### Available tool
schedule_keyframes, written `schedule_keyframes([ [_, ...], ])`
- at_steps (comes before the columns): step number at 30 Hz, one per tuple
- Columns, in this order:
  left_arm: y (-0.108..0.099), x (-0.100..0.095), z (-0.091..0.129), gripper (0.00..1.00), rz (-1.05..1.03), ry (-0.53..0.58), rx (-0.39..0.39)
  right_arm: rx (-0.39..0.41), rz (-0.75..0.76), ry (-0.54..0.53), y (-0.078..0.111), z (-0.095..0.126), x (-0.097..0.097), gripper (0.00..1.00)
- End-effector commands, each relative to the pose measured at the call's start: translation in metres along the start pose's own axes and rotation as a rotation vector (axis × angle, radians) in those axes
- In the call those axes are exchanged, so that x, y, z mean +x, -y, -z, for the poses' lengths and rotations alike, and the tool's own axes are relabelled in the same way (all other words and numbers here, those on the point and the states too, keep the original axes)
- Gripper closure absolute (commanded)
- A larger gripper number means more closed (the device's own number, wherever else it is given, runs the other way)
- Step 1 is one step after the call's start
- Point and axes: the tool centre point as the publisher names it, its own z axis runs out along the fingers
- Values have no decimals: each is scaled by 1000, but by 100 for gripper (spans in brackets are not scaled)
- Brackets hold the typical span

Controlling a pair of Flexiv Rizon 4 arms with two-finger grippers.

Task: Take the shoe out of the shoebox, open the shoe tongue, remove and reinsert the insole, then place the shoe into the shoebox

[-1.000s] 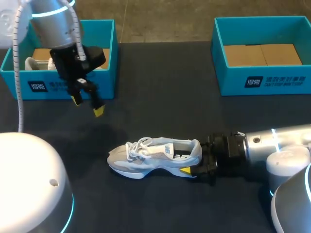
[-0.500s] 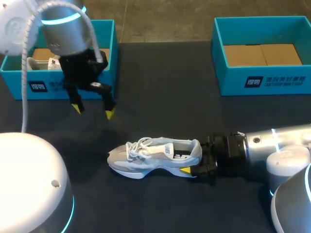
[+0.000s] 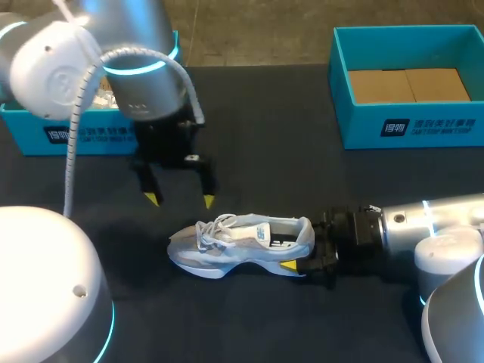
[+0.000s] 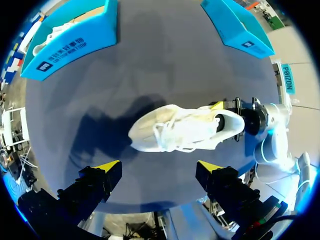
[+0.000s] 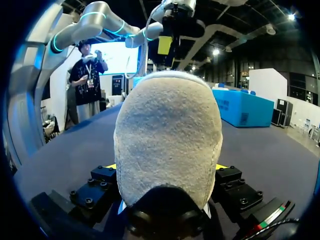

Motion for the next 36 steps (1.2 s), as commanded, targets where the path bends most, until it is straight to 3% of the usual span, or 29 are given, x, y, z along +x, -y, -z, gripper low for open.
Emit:
schedule_keyframes([
  [1,12,31,-19,0,12,33,-27,5,-1,-1,-1,-1,0,100],
  [14,27,89,-51,0,96,115,-60,5,-1,-1,-1,-1,0,100],
  [27,27,89,-51,0,96,115,-60,5,-1,-1,-1,-1,0,100],
  [36,22,113,-78,0,105,168,-74,5,-1,-1,-1,-1,0,100],
])
